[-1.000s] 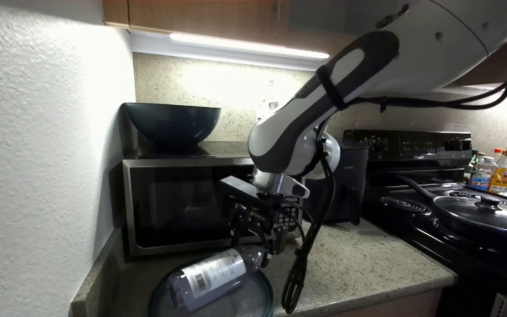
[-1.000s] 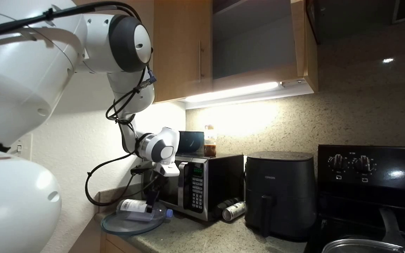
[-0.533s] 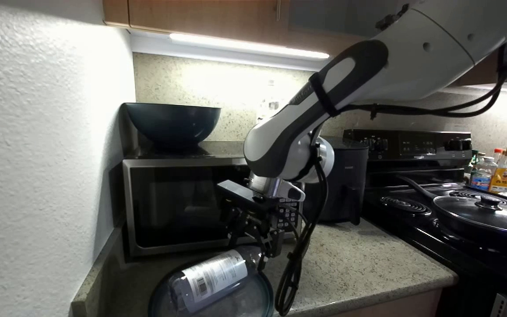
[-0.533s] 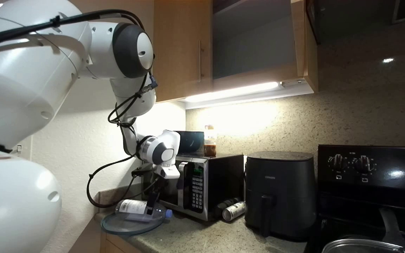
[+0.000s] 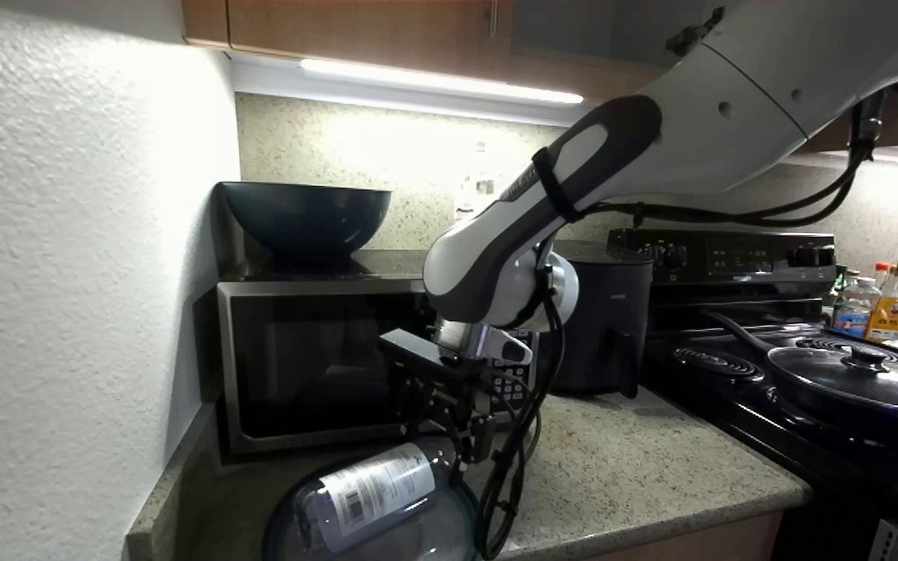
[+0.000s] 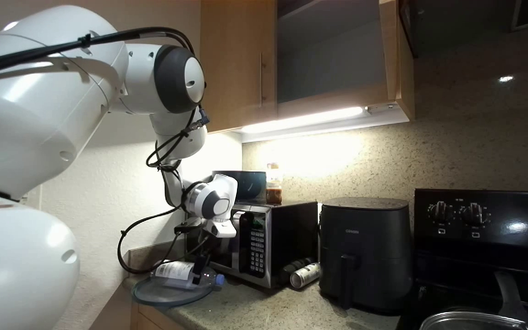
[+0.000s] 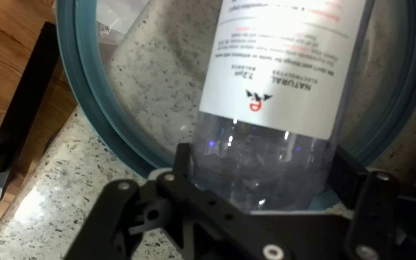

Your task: Put the bottle upright to the right

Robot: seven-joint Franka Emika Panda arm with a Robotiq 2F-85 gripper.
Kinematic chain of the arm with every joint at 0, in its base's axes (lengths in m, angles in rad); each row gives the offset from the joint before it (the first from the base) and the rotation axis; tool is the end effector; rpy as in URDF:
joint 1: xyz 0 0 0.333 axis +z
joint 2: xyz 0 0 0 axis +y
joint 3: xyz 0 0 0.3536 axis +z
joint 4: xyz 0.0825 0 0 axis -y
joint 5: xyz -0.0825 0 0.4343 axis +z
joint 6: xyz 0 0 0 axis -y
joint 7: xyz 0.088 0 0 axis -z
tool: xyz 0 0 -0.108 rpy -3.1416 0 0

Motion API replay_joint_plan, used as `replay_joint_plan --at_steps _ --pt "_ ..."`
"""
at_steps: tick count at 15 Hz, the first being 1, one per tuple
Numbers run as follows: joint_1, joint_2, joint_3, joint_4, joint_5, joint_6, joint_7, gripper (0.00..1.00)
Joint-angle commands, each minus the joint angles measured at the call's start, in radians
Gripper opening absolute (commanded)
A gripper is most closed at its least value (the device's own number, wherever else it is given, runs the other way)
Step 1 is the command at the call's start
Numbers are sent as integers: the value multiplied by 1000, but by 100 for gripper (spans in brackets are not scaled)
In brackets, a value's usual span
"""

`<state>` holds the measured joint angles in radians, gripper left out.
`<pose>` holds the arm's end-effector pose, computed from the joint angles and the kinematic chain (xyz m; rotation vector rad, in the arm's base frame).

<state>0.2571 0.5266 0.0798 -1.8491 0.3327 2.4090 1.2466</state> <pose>0.6626 0.2305 0.2378 -2.4398 1.6094 0.2462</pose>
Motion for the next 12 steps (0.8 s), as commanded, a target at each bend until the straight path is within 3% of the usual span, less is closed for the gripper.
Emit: replay_joint_plan --at_steps 1,2,6,12 --pt "-18 9 11 28 10 -35 9 61" --pt "-17 6 8 28 8 -36 13 60" --pt "8 -48 -21 -20 -34 -23 60 43" --pt "56 -235 -54 -179 -189 -118 200 43"
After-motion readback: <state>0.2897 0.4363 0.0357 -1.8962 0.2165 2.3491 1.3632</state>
